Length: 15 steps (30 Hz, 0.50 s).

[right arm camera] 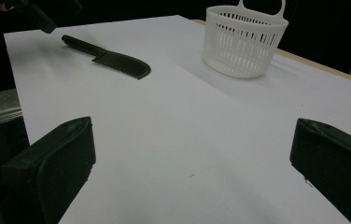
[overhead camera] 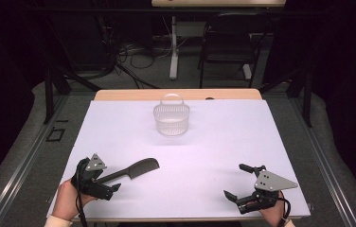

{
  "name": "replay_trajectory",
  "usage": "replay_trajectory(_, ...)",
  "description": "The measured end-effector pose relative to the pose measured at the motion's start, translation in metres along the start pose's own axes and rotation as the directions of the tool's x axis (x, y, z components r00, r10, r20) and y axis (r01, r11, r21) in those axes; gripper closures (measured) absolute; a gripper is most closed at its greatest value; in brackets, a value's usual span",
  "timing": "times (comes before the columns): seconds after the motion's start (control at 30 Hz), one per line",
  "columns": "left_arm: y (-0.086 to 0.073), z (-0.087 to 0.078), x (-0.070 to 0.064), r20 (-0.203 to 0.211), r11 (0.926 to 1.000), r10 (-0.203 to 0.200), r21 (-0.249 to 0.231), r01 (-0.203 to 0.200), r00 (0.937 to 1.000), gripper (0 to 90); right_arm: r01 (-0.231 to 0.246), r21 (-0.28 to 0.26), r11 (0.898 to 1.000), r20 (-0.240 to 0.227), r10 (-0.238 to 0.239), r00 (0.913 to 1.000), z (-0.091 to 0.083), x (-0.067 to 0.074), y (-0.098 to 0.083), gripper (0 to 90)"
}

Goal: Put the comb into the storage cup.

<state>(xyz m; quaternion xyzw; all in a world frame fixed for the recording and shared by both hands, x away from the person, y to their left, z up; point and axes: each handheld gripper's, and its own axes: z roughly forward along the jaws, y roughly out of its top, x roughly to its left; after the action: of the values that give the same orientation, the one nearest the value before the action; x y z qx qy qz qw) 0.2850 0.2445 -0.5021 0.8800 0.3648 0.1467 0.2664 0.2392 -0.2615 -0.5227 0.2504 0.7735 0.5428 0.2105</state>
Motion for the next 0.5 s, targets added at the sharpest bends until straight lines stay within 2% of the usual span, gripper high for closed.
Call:
replay_trajectory(0.17, 0.008, 0.002, 0.004, 0.012, 0.9979, 0.060, 0.022, -0.060, 0.9981, 0.0, -0.003, 0.003, 1.000, 0.002, 0.003, 1.0000, 0.000, -0.001, 0.000, 0.0)
replay_trajectory(0.27, 0.012, 0.004, 0.007, 0.029, 0.9969, 0.075, 0.020, -0.076, 0.9967, 0.0, -0.001, -0.001, 1.000, 0.006, 0.001, 1.0000, 0.000, -0.001, 0.000, 0.0)
replay_trajectory(0.5, 0.022, 0.012, 0.007, 0.035, 0.9873, 0.140, 0.071, -0.142, 0.9896, 0.0, -0.001, -0.001, 1.000, 0.003, 0.001, 1.0000, 0.000, -0.001, 0.000, 0.0)
